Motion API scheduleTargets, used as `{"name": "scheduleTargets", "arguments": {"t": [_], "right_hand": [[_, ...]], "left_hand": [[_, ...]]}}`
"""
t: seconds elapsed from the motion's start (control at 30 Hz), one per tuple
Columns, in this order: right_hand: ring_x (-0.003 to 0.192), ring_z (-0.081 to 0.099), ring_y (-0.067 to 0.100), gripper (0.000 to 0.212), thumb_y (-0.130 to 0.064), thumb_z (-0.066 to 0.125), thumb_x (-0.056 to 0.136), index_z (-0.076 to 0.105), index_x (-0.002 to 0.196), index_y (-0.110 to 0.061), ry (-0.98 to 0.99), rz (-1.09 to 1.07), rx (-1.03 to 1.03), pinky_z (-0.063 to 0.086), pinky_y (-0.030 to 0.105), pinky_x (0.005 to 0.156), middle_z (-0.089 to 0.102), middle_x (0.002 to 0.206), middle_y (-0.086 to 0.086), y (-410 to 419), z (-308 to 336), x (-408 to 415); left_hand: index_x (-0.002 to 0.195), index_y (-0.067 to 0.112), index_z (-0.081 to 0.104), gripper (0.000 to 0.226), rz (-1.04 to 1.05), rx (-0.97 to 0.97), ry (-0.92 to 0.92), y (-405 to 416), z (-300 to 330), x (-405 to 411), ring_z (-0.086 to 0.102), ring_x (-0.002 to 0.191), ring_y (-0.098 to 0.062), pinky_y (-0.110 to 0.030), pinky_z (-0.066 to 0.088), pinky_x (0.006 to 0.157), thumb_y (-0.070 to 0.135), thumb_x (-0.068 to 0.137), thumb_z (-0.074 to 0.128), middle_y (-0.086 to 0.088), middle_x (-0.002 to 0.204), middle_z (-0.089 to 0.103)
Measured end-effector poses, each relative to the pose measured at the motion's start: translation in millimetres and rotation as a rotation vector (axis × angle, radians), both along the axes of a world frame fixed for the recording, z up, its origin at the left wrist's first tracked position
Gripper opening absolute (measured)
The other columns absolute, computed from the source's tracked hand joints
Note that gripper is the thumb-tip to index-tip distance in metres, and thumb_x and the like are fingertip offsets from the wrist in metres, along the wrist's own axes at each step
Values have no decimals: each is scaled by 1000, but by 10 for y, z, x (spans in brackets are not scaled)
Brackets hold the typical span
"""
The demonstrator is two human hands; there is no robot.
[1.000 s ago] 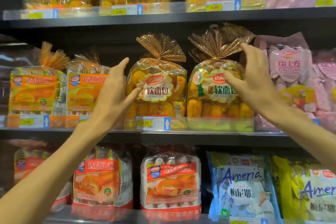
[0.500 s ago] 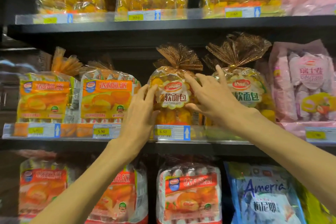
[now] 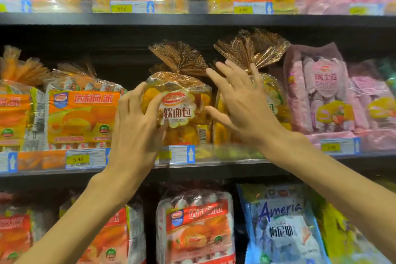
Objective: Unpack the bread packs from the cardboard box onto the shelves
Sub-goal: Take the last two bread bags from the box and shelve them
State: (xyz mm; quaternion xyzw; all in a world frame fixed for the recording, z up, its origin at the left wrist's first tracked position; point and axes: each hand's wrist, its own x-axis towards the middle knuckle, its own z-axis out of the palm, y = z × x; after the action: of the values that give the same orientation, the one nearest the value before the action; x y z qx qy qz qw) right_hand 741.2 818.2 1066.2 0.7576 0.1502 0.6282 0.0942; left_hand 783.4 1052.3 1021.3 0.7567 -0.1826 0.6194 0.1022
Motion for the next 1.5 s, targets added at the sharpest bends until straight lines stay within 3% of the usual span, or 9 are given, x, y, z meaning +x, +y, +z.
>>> {"name": "scheduleTargets", "arguments": {"t": [0.1, 0.2, 0.37, 0.53, 0.97, 1.1, 1.2, 1.3, 1.5], "right_hand": [[149, 34, 28, 71, -46, 56, 97, 36, 157, -15, -53, 221, 265, 27, 51, 124, 41, 156, 11, -488, -29, -245], [148, 33, 28, 79, -47, 66, 93, 31, 158, -20, 115, 211, 414, 35, 49, 120, 34, 158, 11, -913, -60, -319], [156, 18, 30, 103, -48, 74, 88, 7, 164, -30, 351, 14, 283, 27, 47, 123, 15, 170, 12, -1058, -181, -120], [143, 37, 32, 101, -30, 80, 86, 16, 164, -23, 343, 95, 217, 34, 43, 118, 31, 160, 10, -1056, -57, 46], [141, 35, 31, 84, -25, 79, 88, 31, 157, -21, 290, 54, 222, 48, 52, 108, 32, 157, 10, -1031, -174, 92], [152, 25, 33, 85, -34, 76, 90, 28, 159, -24, 273, 62, 228, 37, 49, 117, 20, 166, 11, -1047, -211, 51], [159, 7, 34, 94, -46, 74, 89, 19, 163, -29, 253, 30, 184, 27, 54, 122, 4, 172, 10, -1045, -215, 34], [159, -6, 33, 105, -56, 72, 86, 6, 164, -35, 313, 7, 172, 24, 57, 122, -11, 173, 7, -1031, -205, 40], [159, -7, 32, 106, -58, 69, 87, -2, 164, -36, 335, -13, 197, 31, 56, 119, -18, 172, 4, -1027, -200, 138]], "left_hand": [[150, 17, 47, 64, -219, 51, -54, -336, 58, -175, 42, 140, -30, -42, 46, 111, 24, 91, 73, -12, 154, 43], [155, 25, 39, 67, -383, 151, -26, -828, 104, -294, 41, 145, -26, -37, 47, 109, 23, 95, 69, -6, 163, 34], [159, 34, 26, 77, -314, 179, 131, -1366, 135, -226, 29, 151, -30, -46, 49, 109, 26, 95, 69, -5, 172, 13], [156, 34, 29, 75, -257, 130, 208, -1433, 98, -171, 20, 150, -25, -49, 56, 95, 21, 95, 69, 1, 170, 10], [159, 30, 28, 66, -251, 107, 206, -1499, -16, 11, 10, 159, -22, -42, 56, 101, 29, 101, 60, 0, 174, 5], [154, 27, 41, 60, -247, 136, 147, -1443, -26, -102, 22, 155, -24, -41, 56, 97, 28, 99, 63, -4, 170, 22], [150, 24, 47, 61, -140, 131, 56, -1180, -42, -131, 29, 153, -29, -52, 43, 114, 30, 94, 69, -7, 163, 37], [159, 31, 32, 79, -12, -6, 97, -772, -54, -57, 7, 160, -35, -65, 22, 123, 37, 91, 72, -8, 171, 20], [160, 40, 25, 77, -31, -33, 203, -626, -78, 23, -3, 161, -31, -70, 22, 121, 42, 96, 68, 2, 175, -2]]}}
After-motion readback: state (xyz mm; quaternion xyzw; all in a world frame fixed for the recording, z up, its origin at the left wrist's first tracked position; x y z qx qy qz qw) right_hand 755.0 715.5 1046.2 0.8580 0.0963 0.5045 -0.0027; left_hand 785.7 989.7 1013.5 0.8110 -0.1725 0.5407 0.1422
